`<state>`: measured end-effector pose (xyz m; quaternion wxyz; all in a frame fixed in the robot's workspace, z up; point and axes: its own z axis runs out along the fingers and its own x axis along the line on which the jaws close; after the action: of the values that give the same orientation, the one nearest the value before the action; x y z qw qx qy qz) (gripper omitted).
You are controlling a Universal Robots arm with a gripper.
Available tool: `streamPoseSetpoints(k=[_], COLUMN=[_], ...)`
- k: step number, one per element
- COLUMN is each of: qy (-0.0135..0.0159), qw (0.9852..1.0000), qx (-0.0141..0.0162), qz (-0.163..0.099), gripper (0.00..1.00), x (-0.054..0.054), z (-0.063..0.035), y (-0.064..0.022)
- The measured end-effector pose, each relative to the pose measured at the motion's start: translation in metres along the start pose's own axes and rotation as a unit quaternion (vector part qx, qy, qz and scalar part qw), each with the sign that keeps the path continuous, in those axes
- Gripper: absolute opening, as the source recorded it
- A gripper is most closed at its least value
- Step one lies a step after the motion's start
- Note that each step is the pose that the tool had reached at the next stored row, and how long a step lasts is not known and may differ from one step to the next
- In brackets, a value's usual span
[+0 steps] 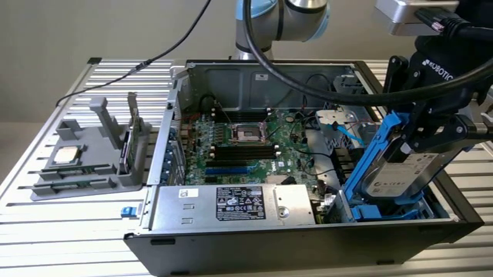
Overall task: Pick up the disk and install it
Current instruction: 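Pick up the disk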
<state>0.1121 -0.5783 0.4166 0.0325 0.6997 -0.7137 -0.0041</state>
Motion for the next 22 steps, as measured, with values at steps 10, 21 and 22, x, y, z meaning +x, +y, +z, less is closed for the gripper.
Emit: streamPoseSetpoints(k=[10,21,22], qy=[-0.0005,-0.0010,-0.0009], qw=[1.0000,1.0000,1.0000], qx=[-0.0001,-0.0001,-0.0001], qz=[0.000,0.000,0.000], gripper=[0.33,0.33,0.33], x=[-0.0001,0.0000,0.0000], z=[0.0007,0.0008,0.0008], y=[0.0000,0.0019,0.0020])
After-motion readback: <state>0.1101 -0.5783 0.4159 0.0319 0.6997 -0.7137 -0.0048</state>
